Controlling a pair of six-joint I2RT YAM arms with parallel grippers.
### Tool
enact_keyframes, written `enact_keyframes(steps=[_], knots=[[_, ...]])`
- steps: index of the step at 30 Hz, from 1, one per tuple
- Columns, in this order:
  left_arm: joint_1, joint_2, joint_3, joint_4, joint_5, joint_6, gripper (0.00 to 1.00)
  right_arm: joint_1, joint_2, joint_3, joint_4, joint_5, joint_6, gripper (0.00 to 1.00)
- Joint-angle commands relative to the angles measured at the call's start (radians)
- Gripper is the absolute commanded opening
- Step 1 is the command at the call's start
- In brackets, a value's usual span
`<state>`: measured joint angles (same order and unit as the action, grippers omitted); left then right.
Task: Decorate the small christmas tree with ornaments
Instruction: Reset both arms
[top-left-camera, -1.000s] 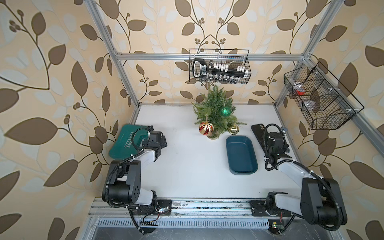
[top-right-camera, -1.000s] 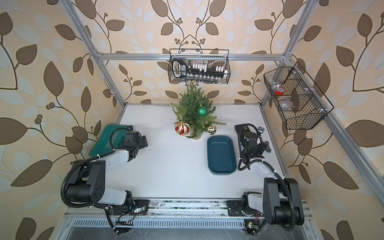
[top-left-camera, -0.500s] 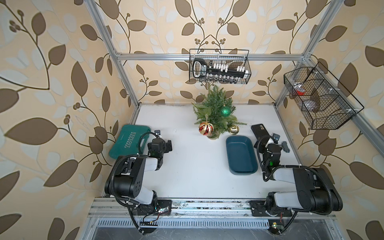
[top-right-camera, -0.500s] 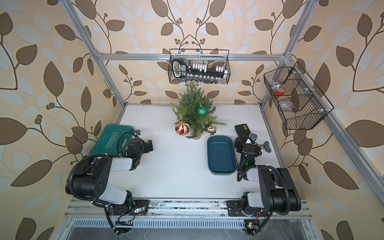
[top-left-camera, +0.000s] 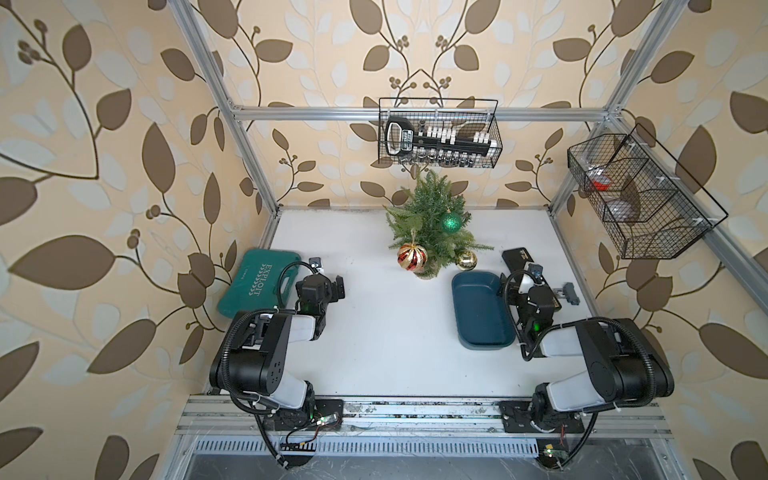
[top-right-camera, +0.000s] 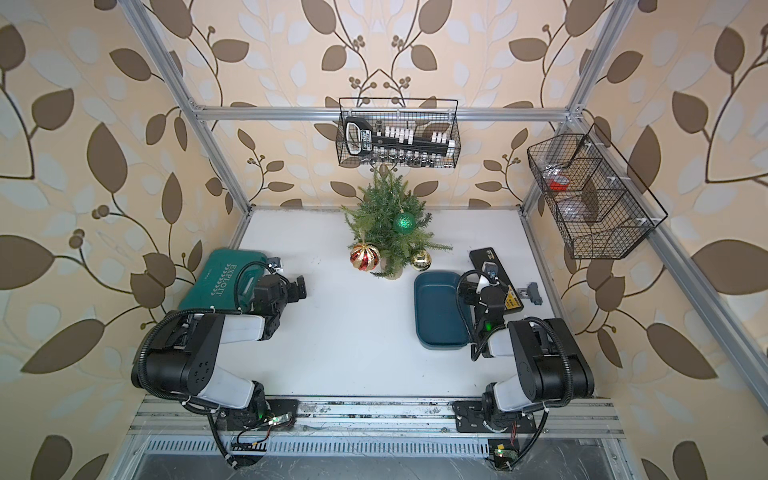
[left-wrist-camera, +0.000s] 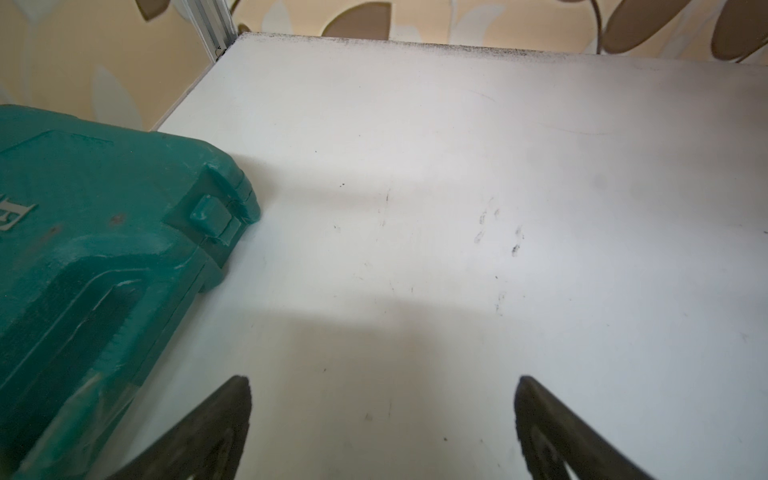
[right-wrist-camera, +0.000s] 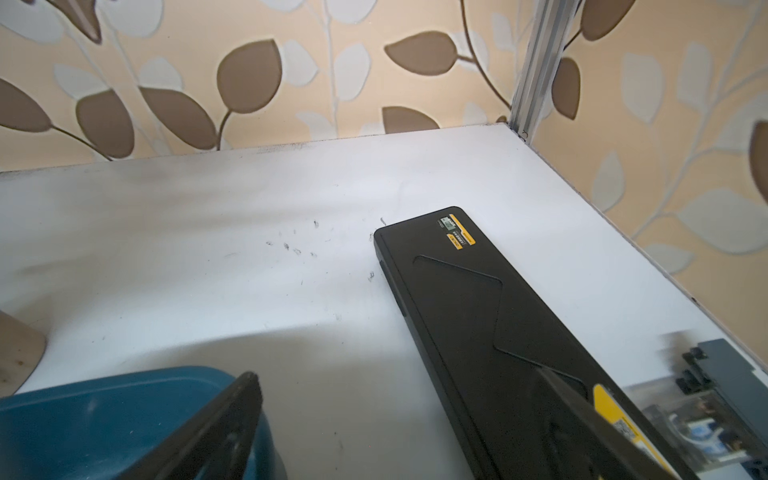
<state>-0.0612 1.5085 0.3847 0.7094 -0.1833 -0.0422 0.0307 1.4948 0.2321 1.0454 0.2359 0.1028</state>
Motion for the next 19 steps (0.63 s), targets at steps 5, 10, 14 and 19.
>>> enact_keyframes(steps=[5,10,14,19], knots=[[-0.038,-0.011,-0.024,0.091,-0.059,0.044,0.99,0.003,-0.007,0.024,0.005,0.013,-0.012,1.0],[-0.037,-0.001,-0.013,0.078,-0.055,0.044,0.99,0.003,-0.007,0.024,0.006,0.013,-0.012,1.0],[-0.017,0.005,0.007,0.045,-0.013,0.039,0.99,0.003,-0.007,0.024,0.005,0.013,-0.012,1.0],[-0.031,-0.011,-0.019,0.08,-0.042,0.043,0.99,0.002,-0.007,0.023,0.005,0.012,-0.012,1.0]])
